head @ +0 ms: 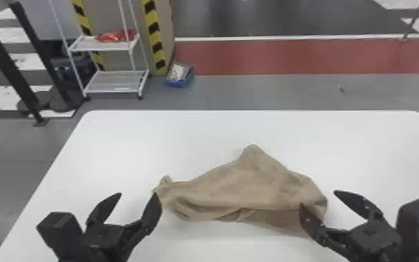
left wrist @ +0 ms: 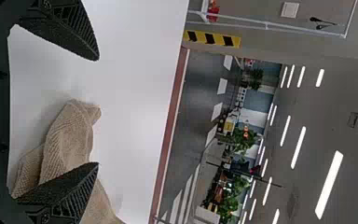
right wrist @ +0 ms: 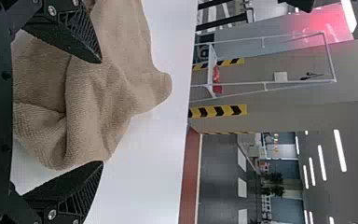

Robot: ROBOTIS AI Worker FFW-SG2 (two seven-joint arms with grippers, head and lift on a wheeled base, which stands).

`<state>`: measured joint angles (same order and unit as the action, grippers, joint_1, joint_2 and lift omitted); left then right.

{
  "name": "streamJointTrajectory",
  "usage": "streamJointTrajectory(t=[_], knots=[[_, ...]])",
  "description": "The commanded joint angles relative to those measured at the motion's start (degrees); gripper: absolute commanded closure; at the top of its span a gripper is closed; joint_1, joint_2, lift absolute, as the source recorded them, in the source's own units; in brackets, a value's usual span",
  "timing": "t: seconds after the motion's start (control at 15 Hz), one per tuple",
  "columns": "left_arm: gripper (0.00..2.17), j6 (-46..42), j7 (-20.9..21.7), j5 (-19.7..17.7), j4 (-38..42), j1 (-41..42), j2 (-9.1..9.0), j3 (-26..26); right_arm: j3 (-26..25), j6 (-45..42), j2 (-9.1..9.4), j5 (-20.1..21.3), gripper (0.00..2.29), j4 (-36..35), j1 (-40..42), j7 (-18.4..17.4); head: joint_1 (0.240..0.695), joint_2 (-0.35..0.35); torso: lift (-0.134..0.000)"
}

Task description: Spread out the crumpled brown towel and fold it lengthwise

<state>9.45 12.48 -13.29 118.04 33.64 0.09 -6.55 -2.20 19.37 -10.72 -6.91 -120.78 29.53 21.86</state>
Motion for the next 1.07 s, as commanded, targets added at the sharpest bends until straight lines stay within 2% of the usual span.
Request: streamJointTrajectory(t=[0.0,0.2,0.4,0.53,0.67,0.8,1.0], knots=[[0.08,0.0,0.0,0.02,-0.09,-0.07,-0.24,0.04,0.18,2.21,0.0,2.43,0.15,-0.51,-0.09,2.05,0.695,0.069,-0.124],[0.08,0.0,0.0,0.02,-0.09,0.02,-0.24,0.04,2.29,9.07,0.09,9.73,0.15,-2.09,-0.97,5.39,0.695,0.08,-0.124],[0.08,0.0,0.0,0.02,-0.09,0.02,-0.24,0.04,5.01,14.16,0.0,16.32,0.15,-4.64,-1.93,10.93,0.695,0.104,-0.124],[0.08,0.0,0.0,0.02,-0.01,0.02,-0.24,0.04,6.16,16.98,-0.26,19.22,0.15,-6.13,-2.64,11.36,0.695,0.121,-0.124],[0.08,0.0,-0.09,0.02,0.17,0.02,-0.24,0.04,8.0,22.25,-0.53,23.44,0.15,-6.83,-3.95,13.47,0.695,0.126,-0.124],[0.08,0.0,-0.17,0.02,0.35,0.02,-0.24,0.04,11.25,27.17,-0.88,28.62,0.15,-6.92,-5.98,13.74,0.695,0.129,-0.124],[0.08,0.0,-0.17,0.02,0.52,0.02,-0.24,0.04,12.57,28.58,-0.79,29.15,0.19,-6.31,-7.65,13.74,0.695,0.126,-0.124]])
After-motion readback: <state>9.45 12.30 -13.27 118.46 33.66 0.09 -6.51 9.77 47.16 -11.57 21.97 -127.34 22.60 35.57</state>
